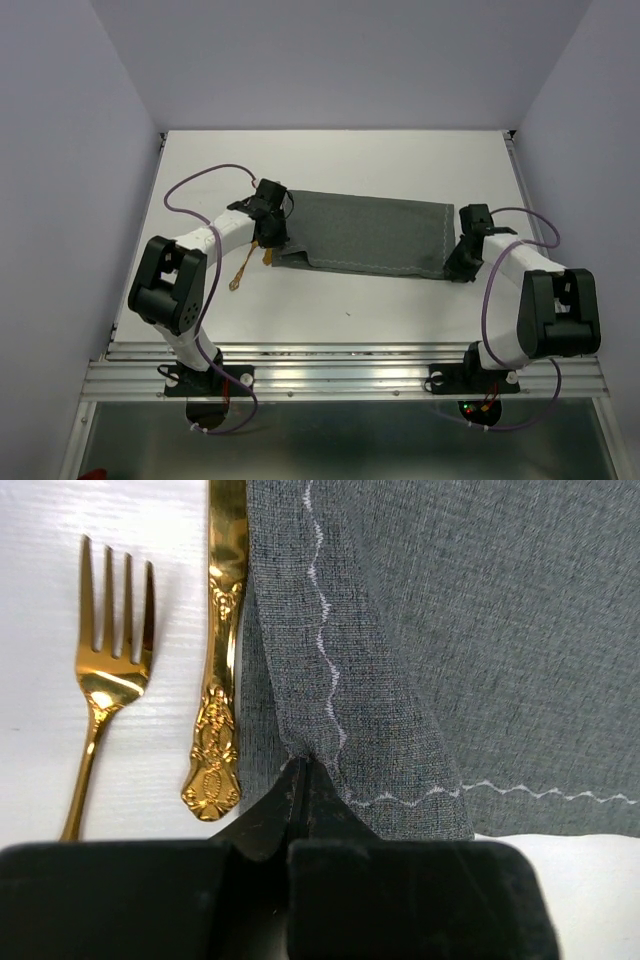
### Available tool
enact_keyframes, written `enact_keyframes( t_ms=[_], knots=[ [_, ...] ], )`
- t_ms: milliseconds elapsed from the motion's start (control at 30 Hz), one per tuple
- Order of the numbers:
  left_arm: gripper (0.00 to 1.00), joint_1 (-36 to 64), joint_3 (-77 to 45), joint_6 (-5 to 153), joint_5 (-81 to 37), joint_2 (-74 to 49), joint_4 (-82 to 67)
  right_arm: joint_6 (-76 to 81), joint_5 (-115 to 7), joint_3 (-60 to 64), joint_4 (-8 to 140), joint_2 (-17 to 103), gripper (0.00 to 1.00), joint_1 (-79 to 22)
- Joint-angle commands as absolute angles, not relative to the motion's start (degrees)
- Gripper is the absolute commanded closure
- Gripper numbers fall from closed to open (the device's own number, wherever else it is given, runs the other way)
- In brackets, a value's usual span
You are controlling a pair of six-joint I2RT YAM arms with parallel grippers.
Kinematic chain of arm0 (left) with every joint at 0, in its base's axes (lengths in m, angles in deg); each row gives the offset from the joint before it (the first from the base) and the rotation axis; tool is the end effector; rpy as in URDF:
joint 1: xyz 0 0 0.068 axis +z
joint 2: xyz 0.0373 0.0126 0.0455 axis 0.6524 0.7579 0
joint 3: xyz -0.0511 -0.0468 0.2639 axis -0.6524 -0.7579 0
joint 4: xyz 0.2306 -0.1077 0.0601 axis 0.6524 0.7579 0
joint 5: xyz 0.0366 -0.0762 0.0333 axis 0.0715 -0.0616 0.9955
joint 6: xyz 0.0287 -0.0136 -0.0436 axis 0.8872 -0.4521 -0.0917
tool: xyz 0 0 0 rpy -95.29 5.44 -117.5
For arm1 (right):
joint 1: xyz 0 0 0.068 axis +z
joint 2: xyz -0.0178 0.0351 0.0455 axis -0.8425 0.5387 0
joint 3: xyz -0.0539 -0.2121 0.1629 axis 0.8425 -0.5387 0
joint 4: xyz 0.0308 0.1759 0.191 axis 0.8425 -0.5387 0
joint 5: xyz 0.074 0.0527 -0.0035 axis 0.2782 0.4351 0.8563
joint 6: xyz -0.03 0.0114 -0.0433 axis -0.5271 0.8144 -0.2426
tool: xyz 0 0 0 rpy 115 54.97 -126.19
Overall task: Fold the napkin into a case and place the utensils inside
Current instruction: Smooth out the rectangle-folded napkin at the center of the board.
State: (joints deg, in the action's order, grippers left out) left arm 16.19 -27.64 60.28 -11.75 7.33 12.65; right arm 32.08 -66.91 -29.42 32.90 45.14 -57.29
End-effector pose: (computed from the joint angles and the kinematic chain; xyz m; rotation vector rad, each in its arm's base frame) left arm 0.3159 -0.1428 0.1975 -0.0363 2.5246 -0.3189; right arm 0.2494 -0.0027 0.1632 0.9002 2.6821 0.0191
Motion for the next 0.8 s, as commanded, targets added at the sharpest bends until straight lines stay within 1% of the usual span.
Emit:
enact_keyframes(
  t_ms=[0,233,500,767],
  knots=[
    [1.00,17.78,-23.99,62.09,-11.46,7.23,13.37,36.38,-66.81,-31.11,33.33,44.87,0.72,-53.37],
    [1.00,18.22,-23.38,63.76,-11.46,7.67,14.08,36.74,-74.55,-25.41,27.27,41.70,0.70,-53.36],
    [1.00,18.22,-23.99,64.11,-11.46,7.23,13.99,36.57,-75.61,-24.70,26.47,41.09,0.67,-53.36],
    [1.00,18.22,-23.73,64.38,-11.55,7.40,14.08,35.60,-75.52,-25.31,28.41,43.37,0.68,-53.36]
  ],
)
